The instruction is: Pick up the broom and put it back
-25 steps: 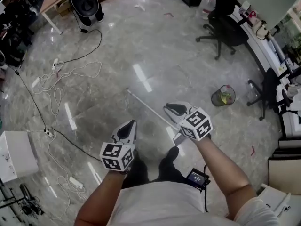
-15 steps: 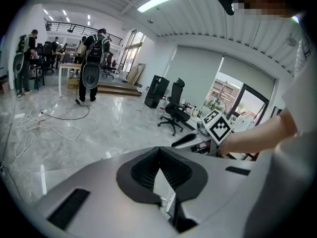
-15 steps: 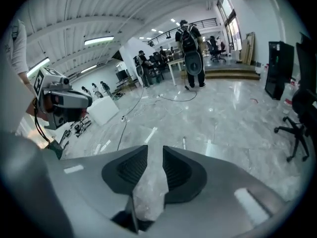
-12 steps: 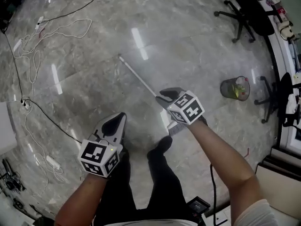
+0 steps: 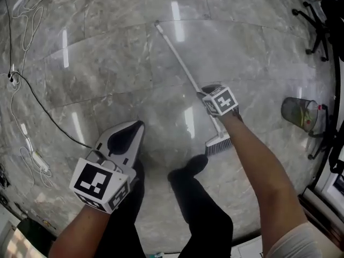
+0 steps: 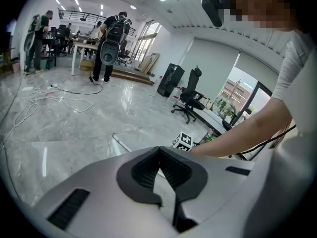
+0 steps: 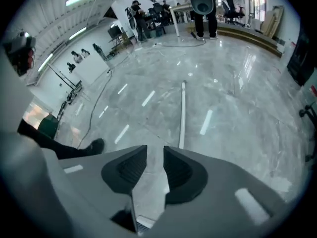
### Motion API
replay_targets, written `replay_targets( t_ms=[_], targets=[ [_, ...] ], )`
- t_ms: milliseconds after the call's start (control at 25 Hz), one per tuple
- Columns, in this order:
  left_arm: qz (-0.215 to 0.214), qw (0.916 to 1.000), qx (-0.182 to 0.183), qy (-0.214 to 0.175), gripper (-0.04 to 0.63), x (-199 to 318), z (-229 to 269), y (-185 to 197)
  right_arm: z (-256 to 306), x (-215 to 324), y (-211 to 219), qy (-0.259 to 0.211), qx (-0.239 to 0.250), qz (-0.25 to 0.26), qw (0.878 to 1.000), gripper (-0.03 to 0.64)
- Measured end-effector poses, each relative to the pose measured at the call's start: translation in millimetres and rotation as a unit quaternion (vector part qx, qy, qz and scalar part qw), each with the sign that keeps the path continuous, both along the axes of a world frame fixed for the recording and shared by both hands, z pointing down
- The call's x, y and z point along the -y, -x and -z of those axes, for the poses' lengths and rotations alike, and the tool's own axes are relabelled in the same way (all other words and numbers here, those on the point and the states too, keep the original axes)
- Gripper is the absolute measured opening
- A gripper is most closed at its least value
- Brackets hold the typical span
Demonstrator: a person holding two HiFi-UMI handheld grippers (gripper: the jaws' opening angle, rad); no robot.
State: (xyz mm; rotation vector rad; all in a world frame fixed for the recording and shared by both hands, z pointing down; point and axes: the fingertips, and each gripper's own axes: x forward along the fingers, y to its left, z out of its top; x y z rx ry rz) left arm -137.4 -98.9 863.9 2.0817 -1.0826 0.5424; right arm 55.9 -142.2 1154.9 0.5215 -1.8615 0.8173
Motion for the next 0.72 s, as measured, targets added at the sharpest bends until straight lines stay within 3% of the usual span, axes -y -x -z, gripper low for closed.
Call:
replay_targets(
  t_ms=[160,360,560,720],
  targets=[
    [0.016,0.9998,-0.002,0.008,0.005,-1,-58,26,-106,-12,-15,0.007,-0.056,0.025,0.998,0.114],
    [0.012,0.9999,0.002,0.005,0.005,5,-106,48,-195,-13,-34,0.011,-0.107,0.055,0.993,0.12],
    [0.014,0.9998,0.012,0.0,0.005,16,-136,69,-248,0,-38,-0.002,-0.129,0.053,0.99,0.132],
    [0.01,0.9999,0.013,0.005,0.005,13,-147,73,-262,-5,-41,0.015,-0.146,0.043,0.988,0.143]
  ],
)
